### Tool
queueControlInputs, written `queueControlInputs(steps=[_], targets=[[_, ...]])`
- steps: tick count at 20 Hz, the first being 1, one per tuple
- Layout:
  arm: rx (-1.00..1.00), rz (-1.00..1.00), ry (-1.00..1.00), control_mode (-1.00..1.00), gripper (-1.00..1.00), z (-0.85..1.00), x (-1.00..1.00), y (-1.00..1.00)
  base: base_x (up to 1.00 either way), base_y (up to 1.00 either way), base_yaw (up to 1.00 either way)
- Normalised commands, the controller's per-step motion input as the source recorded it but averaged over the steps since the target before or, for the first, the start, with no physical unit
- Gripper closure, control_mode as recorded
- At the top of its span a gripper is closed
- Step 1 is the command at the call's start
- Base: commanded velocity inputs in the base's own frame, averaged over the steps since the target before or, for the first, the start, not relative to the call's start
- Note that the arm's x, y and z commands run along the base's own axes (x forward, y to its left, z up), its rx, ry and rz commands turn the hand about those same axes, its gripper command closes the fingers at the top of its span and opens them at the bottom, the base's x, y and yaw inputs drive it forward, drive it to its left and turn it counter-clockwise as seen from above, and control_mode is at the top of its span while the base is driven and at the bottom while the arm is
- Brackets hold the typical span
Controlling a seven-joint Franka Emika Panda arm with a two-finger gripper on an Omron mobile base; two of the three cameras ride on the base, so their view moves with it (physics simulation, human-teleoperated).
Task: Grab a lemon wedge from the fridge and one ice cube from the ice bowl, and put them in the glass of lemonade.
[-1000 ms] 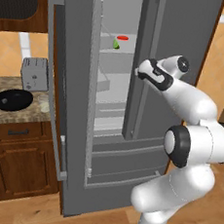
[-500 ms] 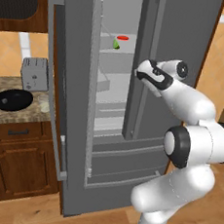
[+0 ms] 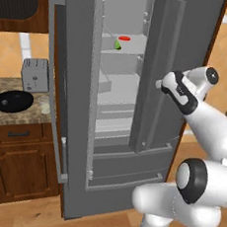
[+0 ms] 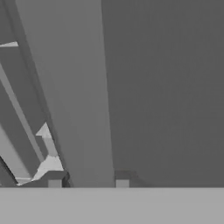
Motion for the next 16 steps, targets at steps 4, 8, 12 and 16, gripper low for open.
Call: queueControlInputs(steps=[4,8,12,16], targets=[[0.00,-0.01,0.16,-1.00,1.00,0.18,-1.00,-1.00,0.00,0.00,0.00],[0.04,-0.03,0.01,-1.00,1.00,0.06,-1.00,-1.00,0.00,0.00,0.00],[0.06,-0.08,0.02,-1.00,1.00,0.02,-0.97,-1.00,0.00,0.00,0.00],[0.05,-0.10,0.01,-1.00,1.00,0.04,-0.81,-1.00,0.00,0.00,0.00]])
